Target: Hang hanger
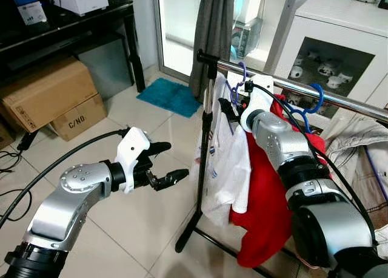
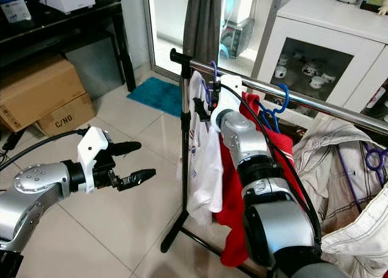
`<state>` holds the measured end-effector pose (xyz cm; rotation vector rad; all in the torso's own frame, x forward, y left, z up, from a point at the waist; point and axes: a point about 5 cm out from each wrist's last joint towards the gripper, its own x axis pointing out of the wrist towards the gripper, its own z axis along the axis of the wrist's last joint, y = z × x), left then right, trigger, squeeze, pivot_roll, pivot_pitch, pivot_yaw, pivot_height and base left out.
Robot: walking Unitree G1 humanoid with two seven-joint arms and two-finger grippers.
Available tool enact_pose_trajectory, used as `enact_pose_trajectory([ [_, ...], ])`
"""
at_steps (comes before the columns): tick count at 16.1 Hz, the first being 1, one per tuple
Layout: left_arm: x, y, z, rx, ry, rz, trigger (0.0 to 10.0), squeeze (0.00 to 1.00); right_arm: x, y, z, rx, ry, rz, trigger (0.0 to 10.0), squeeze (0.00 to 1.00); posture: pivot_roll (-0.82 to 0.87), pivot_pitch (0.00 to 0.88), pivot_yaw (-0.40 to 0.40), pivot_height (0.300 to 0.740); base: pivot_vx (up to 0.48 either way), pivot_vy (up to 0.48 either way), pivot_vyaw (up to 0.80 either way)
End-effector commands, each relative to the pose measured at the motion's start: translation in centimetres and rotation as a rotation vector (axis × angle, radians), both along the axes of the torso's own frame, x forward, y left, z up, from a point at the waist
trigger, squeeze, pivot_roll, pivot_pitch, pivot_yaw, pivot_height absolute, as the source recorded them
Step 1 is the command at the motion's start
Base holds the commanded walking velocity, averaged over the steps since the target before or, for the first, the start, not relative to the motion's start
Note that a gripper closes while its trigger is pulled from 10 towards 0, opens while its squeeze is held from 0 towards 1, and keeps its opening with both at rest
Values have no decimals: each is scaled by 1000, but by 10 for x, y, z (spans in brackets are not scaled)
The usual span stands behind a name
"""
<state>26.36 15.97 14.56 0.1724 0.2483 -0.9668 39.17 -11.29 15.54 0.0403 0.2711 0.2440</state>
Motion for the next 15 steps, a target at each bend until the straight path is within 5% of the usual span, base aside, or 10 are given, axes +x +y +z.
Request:
enact_pose_trajectory([
  [1,-1,2,1,4,0,2,10000,0,3,-7,7,-10,-22,-25,0,0,85,0,-16,740,0,0,0],
  [15,2,0,-2,10,-13,21,10000,0,-2,-16,1,-19,-31,-22,0,0,76,0,-6,740,0,0,0],
])
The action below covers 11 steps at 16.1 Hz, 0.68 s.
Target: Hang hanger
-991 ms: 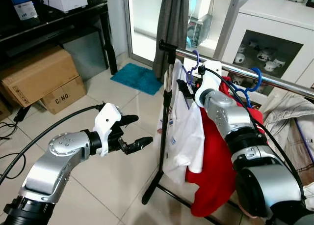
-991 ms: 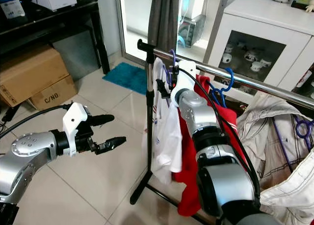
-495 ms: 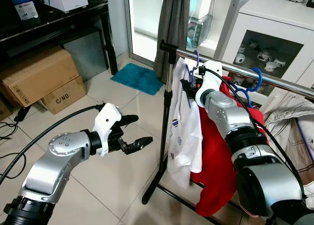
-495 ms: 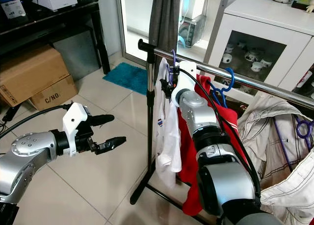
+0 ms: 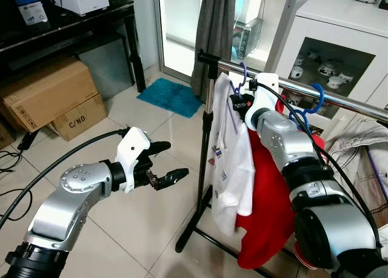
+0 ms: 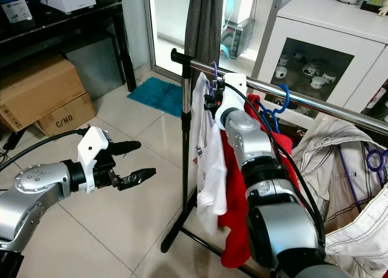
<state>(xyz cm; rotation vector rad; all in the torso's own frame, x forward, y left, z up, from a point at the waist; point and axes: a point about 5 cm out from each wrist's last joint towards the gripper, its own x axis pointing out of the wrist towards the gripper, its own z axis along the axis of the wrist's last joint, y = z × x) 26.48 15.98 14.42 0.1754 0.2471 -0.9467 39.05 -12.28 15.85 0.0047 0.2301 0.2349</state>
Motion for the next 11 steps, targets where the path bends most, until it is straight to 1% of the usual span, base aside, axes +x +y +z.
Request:
enact_pose_trajectory([
  [1,1,-1,0,4,-8,3,10000,0,-2,-6,-3,15,16,-15,0,0,76,0,-6,740,0,0,0],
  [4,1,-2,-2,0,-6,10,10000,0,-4,-7,-4,31,25,-19,0,0,81,0,-12,740,0,0,0],
  [10,2,-1,-2,-2,-13,27,10000,0,-7,-4,-6,25,43,-10,0,0,81,0,-20,740,0,0,0],
  [11,2,-1,-2,-3,-14,29,10000,0,-7,-6,-6,7,50,-35,0,0,83,0,-20,740,0,0,0],
])
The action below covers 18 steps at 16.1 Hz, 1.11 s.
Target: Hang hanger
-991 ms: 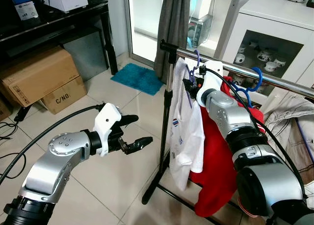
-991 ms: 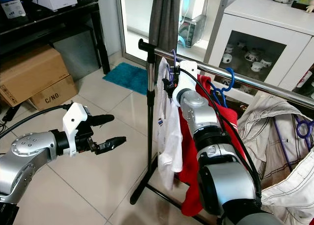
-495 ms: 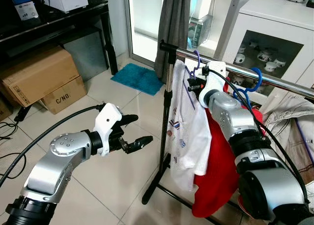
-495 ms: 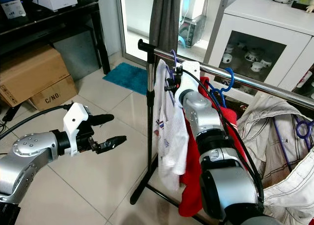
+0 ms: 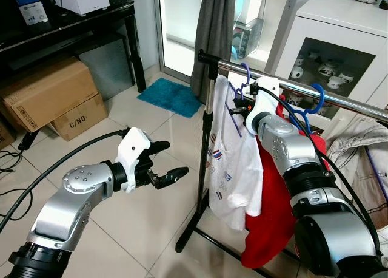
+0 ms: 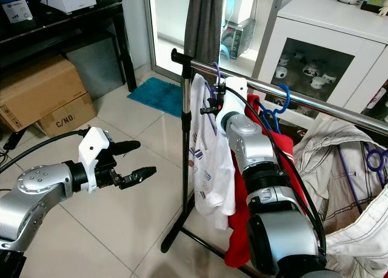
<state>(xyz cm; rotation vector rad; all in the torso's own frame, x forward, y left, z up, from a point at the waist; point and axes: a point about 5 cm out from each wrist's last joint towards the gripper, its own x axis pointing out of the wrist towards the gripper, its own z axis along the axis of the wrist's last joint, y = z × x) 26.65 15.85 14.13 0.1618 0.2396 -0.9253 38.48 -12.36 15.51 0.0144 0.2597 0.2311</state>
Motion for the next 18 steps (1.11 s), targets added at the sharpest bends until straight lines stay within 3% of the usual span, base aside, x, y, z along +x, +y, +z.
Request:
enact_pose_trajectory([
  [1,0,1,1,10,-11,7,10000,0,-2,-5,-2,8,16,-28,0,0,85,0,-19,740,0,0,0],
  [2,1,1,1,8,-14,11,10000,0,-1,-5,0,10,-4,-17,1725,0,83,0,-18,740,0,0,0],
  [3,1,1,1,6,-17,14,10000,0,-2,-4,2,13,-20,-6,1725,0,83,0,-18,740,0,0,0],
  [4,5,0,2,-5,-52,76,10000,0,-2,-6,10,14,-104,-27,0,0,83,0,-16,740,0,0,0],
  [7,11,-7,3,-36,-116,196,10000,0,-14,-19,27,44,-252,-80,0,0,69,3,-12,740,0,0,0],
  [10,14,-5,5,-52,-145,279,10000,0,-34,-21,31,56,-281,-29,0,0,34,14,9,740,0,0,0],
  [13,18,-8,-2,-70,-159,392,10000,0,-65,-15,5,0,-230,77,0,0,37,9,26,740,0,0,0],
  [18,5,-14,-16,-33,-155,432,10000,0,-90,-19,-31,-79,-163,81,0,0,57,37,1,740,0,0,0],
])
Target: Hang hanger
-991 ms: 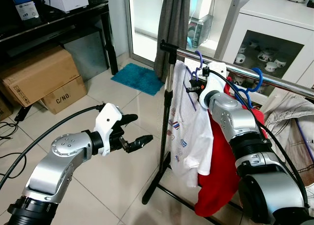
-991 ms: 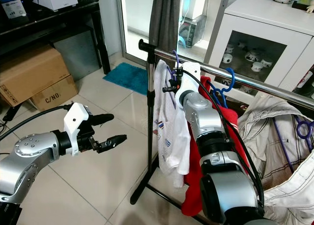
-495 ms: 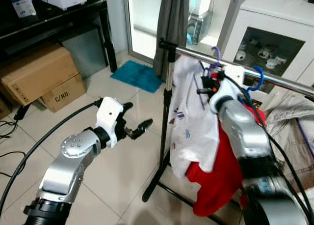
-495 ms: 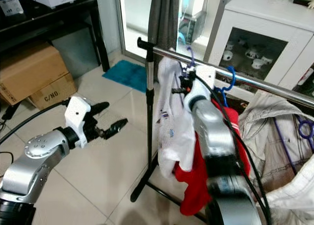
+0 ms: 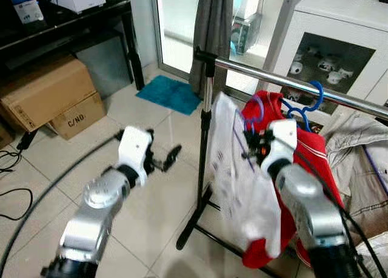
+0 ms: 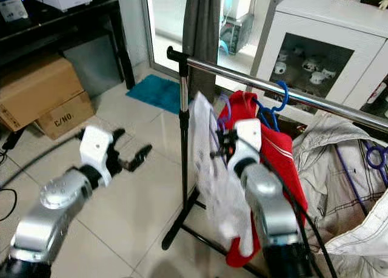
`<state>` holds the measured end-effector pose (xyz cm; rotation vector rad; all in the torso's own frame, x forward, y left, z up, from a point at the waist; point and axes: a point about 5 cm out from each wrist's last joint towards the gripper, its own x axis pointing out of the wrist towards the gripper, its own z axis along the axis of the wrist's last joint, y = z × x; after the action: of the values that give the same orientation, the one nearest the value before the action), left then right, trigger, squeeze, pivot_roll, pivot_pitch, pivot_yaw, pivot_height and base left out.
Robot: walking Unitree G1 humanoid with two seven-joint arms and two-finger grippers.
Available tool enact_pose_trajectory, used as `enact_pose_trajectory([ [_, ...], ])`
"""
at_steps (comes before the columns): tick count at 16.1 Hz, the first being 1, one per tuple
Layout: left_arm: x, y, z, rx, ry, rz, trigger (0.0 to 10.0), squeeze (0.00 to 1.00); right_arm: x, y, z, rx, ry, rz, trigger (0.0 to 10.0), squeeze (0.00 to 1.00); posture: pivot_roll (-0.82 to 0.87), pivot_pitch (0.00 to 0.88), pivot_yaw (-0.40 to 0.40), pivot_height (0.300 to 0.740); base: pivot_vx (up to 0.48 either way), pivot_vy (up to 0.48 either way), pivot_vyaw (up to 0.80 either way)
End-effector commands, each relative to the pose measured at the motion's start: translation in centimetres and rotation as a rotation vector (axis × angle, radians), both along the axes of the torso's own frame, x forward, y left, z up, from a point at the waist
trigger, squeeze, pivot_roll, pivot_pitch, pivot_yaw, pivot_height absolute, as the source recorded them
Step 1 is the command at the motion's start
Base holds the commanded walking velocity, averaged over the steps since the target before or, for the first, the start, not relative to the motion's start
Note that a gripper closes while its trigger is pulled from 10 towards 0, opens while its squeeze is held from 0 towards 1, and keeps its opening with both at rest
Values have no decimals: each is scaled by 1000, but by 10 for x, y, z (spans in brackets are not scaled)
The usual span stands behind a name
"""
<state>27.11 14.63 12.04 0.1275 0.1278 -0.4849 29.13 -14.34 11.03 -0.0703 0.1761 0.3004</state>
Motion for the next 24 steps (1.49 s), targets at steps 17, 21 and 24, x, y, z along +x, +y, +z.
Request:
enact_pose_trajectory([
  [17,9,3,8,-26,-29,45,10000,0,-20,8,11,126,-11,-7,0,0,18,0,4,740,-136,0,0],
  [21,15,2,15,-7,-75,-26,10000,1000,-12,29,33,237,-70,167,0,0,38,4,0,740,0,0,0],
  [24,29,-6,16,64,-90,-74,10000,1000,-13,40,48,268,-108,297,0,0,21,5,3,740,0,0,0],
])
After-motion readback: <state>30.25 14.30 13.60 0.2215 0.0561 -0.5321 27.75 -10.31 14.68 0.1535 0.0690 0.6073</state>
